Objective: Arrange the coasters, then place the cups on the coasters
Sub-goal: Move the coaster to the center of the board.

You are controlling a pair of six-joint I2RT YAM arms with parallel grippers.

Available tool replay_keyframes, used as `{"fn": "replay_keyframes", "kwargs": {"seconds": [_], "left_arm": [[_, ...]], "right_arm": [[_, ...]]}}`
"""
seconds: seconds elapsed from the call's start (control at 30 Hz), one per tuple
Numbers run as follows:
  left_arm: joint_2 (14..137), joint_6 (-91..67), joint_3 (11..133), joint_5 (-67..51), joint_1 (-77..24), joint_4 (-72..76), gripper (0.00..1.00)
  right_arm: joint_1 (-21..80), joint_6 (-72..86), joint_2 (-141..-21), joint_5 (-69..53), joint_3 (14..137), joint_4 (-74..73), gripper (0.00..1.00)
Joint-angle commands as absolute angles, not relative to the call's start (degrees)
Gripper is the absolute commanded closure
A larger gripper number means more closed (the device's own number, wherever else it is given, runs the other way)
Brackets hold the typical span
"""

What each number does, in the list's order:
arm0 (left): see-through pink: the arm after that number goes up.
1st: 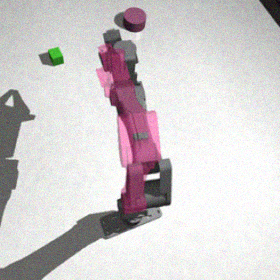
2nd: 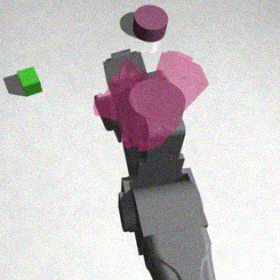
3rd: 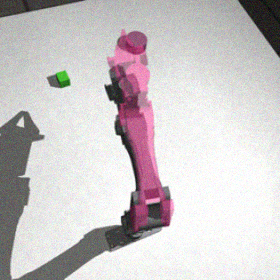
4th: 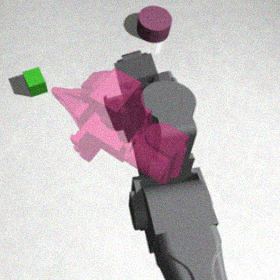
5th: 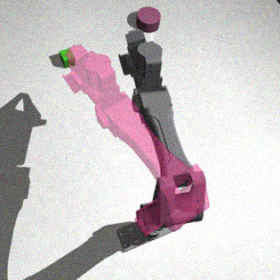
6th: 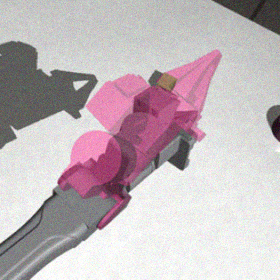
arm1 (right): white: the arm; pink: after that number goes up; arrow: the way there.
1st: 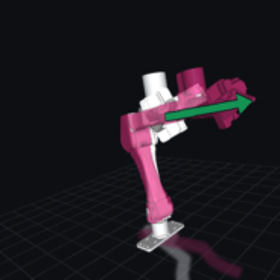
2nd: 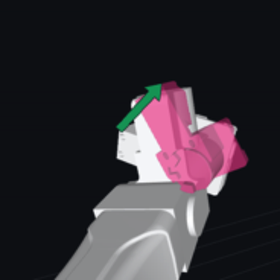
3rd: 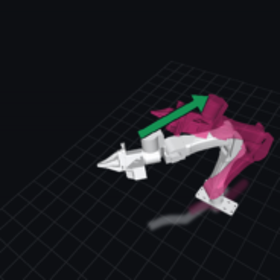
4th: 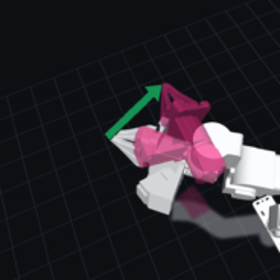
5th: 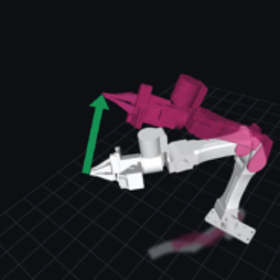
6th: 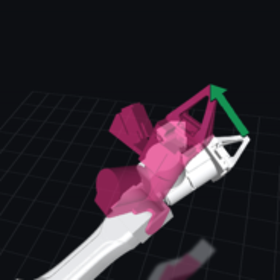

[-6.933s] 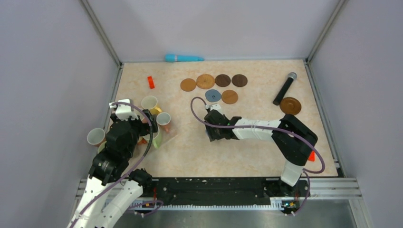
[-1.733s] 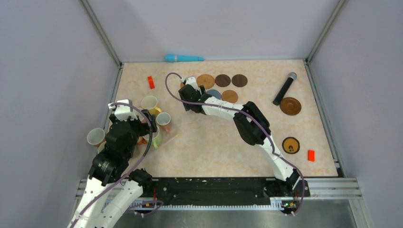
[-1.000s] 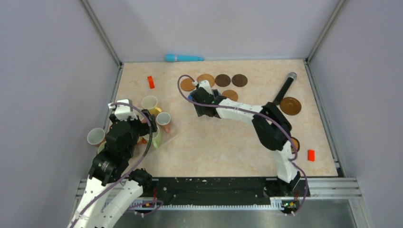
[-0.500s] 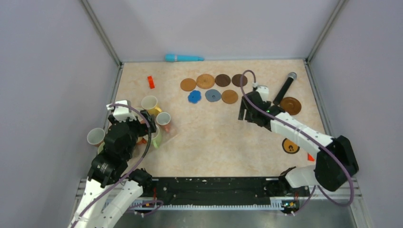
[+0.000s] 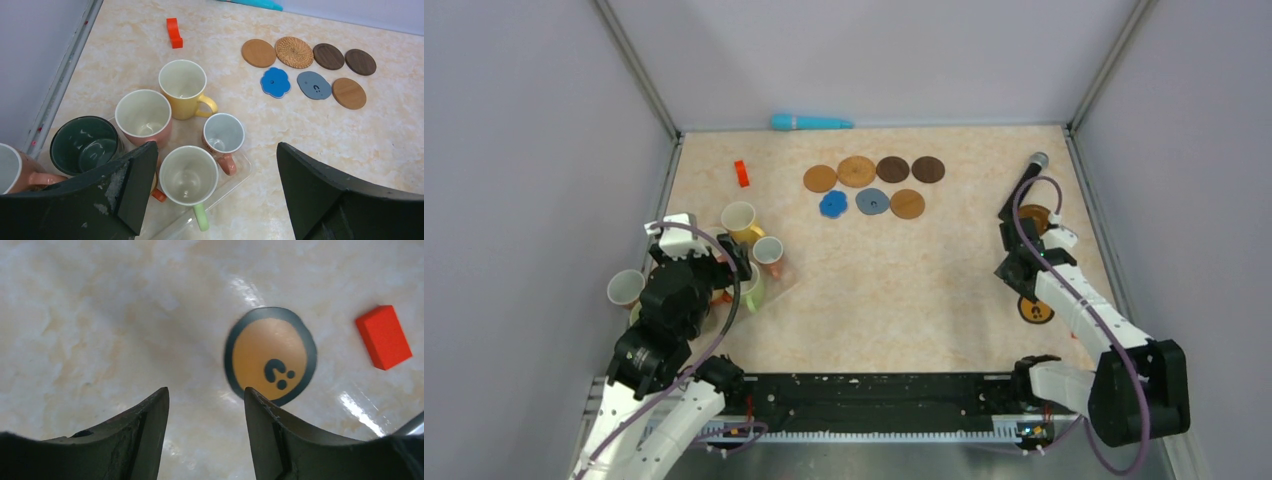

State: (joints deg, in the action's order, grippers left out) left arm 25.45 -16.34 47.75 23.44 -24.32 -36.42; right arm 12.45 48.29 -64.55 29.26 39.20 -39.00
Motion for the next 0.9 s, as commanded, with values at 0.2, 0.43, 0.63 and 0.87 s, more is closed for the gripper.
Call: {"fn": "replay_keyframes", "kwargs": {"seconds": [0.2, 0.43, 0.63, 0.87], "left_arm": [[25.2, -16.3, 47.4, 22.3, -24.4, -33.8, 0.06], [25.3, -16.3, 47.4, 22.2, -24.5, -33.7, 0.06], [25.5, -16.3, 47.4, 22.0, -24.5, -33.6, 0.06], [25.5, -16.3, 47.4, 22.3, -24.4, -33.6, 0.06]], "right_arm": [[-2.2, 52.7, -68.2, 30.5, 33.9, -37.1, 0.31], [-5.3, 53.2, -70.1, 27.9, 32.9, -35.7, 0.12], [-5.5, 55.4, -70.3, 24.9, 31.6, -35.6, 0.14], [-5.5, 56.0, -69.8, 13.2, 30.6, -34.0, 0.20]]}}
